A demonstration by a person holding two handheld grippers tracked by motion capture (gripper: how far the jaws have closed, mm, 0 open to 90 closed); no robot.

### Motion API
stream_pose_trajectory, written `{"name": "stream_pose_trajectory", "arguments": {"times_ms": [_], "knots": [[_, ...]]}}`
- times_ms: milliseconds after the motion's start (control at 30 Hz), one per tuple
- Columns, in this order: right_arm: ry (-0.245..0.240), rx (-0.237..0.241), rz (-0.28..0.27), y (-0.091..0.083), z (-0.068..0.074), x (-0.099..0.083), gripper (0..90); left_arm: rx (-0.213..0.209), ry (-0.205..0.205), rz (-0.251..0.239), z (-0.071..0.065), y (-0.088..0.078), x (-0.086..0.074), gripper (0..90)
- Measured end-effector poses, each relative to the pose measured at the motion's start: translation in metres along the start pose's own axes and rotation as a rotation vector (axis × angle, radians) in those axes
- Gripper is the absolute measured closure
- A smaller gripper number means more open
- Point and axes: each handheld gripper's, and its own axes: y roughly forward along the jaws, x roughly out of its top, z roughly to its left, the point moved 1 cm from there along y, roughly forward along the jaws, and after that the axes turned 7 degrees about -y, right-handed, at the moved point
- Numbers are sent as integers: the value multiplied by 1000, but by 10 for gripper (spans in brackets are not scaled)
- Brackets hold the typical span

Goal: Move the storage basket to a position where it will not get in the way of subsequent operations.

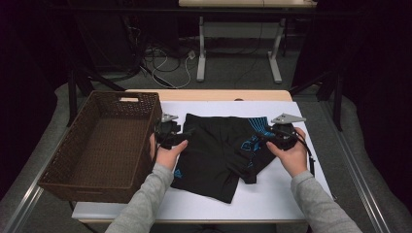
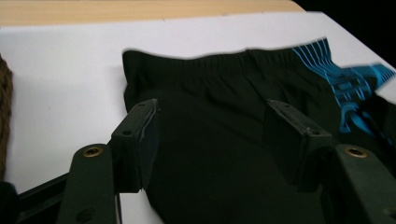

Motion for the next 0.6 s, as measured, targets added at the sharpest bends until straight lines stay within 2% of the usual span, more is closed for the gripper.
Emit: {"name": "stream_pose_trajectory", "arguments": {"times_ms": [67,200,333,500,600], "knots": [[-11,26,-2,-4,11,-6,533,-14,18,25,-1,-5,-10,390],[-41,76,-16,-12,33,-15,535,-30,28,22,-5,-15,-29,382],[-36,126,-23,-19,55,-21,534,-38,46,23,-6,-29,-50,356],[-112,171,-2,-20,89,-35,537,-65,18,19,-6,-42,-71,353],[-123,209,15,-19,107,-42,545,-64,28,17,-5,-49,-79,353]]}}
